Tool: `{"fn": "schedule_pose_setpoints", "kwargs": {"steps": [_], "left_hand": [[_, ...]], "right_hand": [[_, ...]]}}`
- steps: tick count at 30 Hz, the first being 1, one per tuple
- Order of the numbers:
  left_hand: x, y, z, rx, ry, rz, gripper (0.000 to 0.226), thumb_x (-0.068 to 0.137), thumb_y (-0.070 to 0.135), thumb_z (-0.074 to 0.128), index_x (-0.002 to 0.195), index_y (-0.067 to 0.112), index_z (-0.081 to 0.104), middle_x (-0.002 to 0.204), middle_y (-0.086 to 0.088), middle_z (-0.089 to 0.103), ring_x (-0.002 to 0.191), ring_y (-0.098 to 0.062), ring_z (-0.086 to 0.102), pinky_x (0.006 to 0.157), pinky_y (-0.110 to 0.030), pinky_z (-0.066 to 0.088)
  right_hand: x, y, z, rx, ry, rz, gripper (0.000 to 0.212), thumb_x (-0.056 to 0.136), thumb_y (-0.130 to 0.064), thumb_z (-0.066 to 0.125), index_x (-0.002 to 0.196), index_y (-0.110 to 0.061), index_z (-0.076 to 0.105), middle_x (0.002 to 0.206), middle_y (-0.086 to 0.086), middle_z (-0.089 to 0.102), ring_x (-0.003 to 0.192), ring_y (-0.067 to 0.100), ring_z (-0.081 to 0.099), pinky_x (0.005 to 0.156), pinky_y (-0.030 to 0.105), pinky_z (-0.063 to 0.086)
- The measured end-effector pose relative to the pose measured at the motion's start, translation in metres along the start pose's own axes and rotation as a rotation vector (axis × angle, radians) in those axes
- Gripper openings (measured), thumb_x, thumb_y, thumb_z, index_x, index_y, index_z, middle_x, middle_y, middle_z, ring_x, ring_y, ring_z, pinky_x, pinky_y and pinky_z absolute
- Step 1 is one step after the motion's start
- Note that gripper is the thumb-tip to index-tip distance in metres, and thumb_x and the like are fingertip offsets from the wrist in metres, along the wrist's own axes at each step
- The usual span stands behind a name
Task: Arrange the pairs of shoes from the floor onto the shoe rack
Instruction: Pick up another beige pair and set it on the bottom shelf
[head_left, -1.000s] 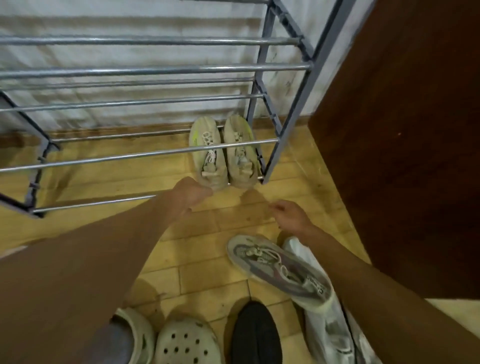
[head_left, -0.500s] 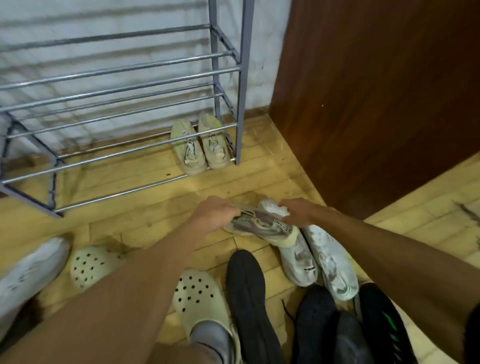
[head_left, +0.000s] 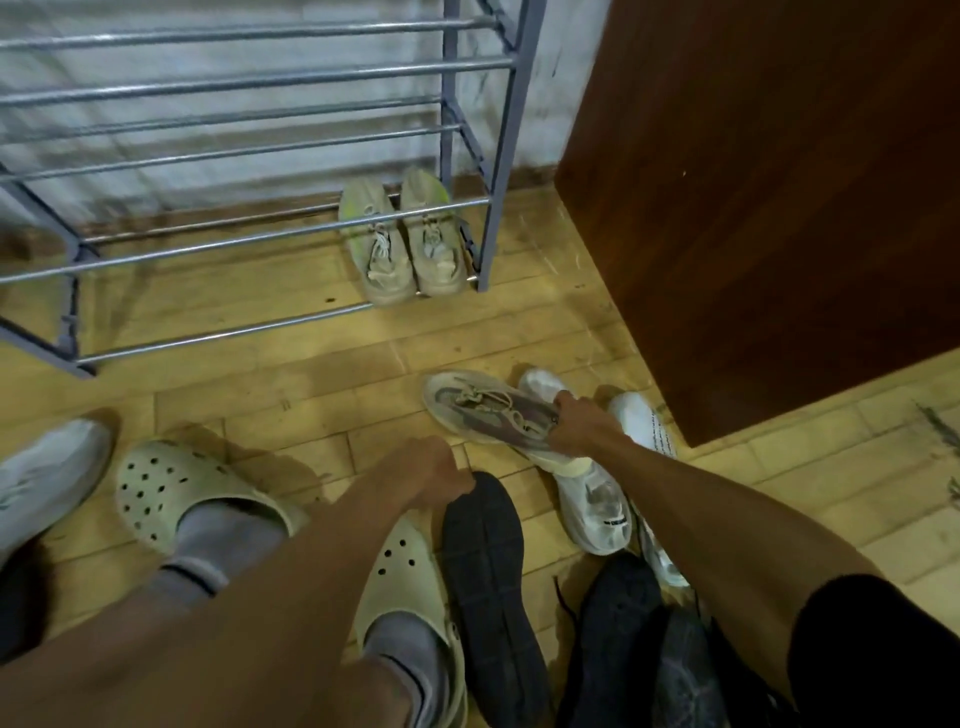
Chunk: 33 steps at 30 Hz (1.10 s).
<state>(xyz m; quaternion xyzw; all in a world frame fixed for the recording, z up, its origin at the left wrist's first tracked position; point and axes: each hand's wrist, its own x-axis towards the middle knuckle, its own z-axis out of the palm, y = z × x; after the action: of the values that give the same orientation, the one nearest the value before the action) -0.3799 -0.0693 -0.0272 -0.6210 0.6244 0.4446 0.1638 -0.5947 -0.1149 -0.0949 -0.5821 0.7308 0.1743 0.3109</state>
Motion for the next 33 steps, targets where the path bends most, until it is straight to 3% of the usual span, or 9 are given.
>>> {"fn": "schedule_pose_setpoints", "kwargs": {"steps": [4,8,12,16,20,24,27,30,33], "left_hand": [[-0.009,0.005,-0.002,-0.045,0.027,0.048,0.040,0.090,0.037,0.054,0.115,0.008,0.064,0.112,-0.007,0.060,0.093,-0.016,0.052,0.078,-0.029,0.042],[-0.032,0.011,-0.008,-0.048,0.071,0.066,0.037,0.088,0.035,0.057,0.113,0.008,0.064,0.110,-0.008,0.062,0.090,-0.014,0.050,0.076,-0.027,0.042],[-0.065,0.017,-0.028,-0.105,0.081,0.077,0.016,0.086,0.030,0.059,0.097,0.019,0.060,0.092,-0.001,0.063,0.079,-0.013,0.055,0.062,-0.022,0.044],[-0.114,0.029,-0.052,-0.300,0.236,0.085,0.029,0.082,0.034,0.058,0.097,0.011,0.068,0.097,-0.007,0.068,0.085,-0.020,0.064,0.069,-0.033,0.051],[-0.184,0.031,-0.081,-0.628,0.440,0.072,0.025,0.089,0.038,0.060,0.100,0.017,0.050,0.086,-0.001,0.057,0.089,-0.025,0.059,0.078,-0.034,0.051],[-0.252,0.019,-0.113,-0.980,0.638,0.070,0.042,0.084,0.042,0.067,0.103,0.010,0.047,0.105,-0.006,0.058,0.098,-0.028,0.061,0.082,-0.040,0.053],[-0.298,0.006,-0.140,-1.135,0.801,0.224,0.038,0.084,0.027,0.071,0.109,0.000,0.063,0.105,-0.011,0.070,0.086,-0.025,0.067,0.073,-0.037,0.058],[-0.347,-0.012,-0.158,-1.171,0.905,0.317,0.020,0.084,0.018,0.072,0.094,0.002,0.063,0.084,-0.008,0.069,0.066,-0.017,0.063,0.053,-0.026,0.055],[-0.389,-0.041,-0.162,-1.181,0.960,0.310,0.015,0.085,0.013,0.070,0.079,0.011,0.057,0.076,-0.005,0.064,0.064,-0.016,0.061,0.065,-0.030,0.055]], "right_hand": [[-0.006,-0.013,-0.007,-0.047,-0.050,0.065,0.076,0.088,-0.038,0.057,0.148,-0.006,0.022,0.141,0.019,0.046,0.125,0.035,0.050,0.093,0.039,0.047],[-0.036,-0.024,-0.025,-0.010,-0.206,0.086,0.048,0.088,-0.032,0.062,0.122,-0.001,0.051,0.129,0.015,0.054,0.117,0.031,0.057,0.096,0.037,0.050],[-0.072,-0.025,-0.045,0.324,-0.284,0.050,0.043,0.083,-0.015,0.070,0.117,0.007,0.055,0.126,0.021,0.056,0.088,0.036,0.066,0.064,0.040,0.062],[-0.120,-0.040,-0.093,0.411,-0.236,-0.128,0.039,0.079,-0.005,0.070,0.115,0.009,0.062,0.115,0.022,0.066,0.092,0.033,0.068,0.074,0.041,0.061],[-0.187,-0.082,-0.150,0.530,-0.136,-0.422,0.022,0.078,-0.004,0.070,0.100,-0.005,0.069,0.084,0.009,0.072,0.073,0.020,0.068,0.067,0.031,0.060],[-0.261,-0.135,-0.193,0.708,-0.017,-0.681,0.028,0.075,0.002,0.073,0.102,-0.004,0.071,0.080,0.007,0.073,0.070,0.020,0.068,0.069,0.038,0.060],[-0.311,-0.177,-0.216,0.769,0.064,-0.764,0.040,0.076,-0.001,0.069,0.116,-0.003,0.064,0.089,0.007,0.072,0.071,0.018,0.069,0.063,0.035,0.061],[-0.351,-0.216,-0.230,0.747,0.024,-0.806,0.033,0.079,-0.004,0.065,0.112,0.001,0.064,0.085,0.008,0.066,0.069,0.020,0.066,0.058,0.032,0.060],[-0.382,-0.258,-0.227,0.671,-0.027,-0.847,0.018,0.082,-0.004,0.063,0.099,-0.003,0.066,0.083,0.008,0.063,0.067,0.024,0.064,0.066,0.036,0.061]]}}
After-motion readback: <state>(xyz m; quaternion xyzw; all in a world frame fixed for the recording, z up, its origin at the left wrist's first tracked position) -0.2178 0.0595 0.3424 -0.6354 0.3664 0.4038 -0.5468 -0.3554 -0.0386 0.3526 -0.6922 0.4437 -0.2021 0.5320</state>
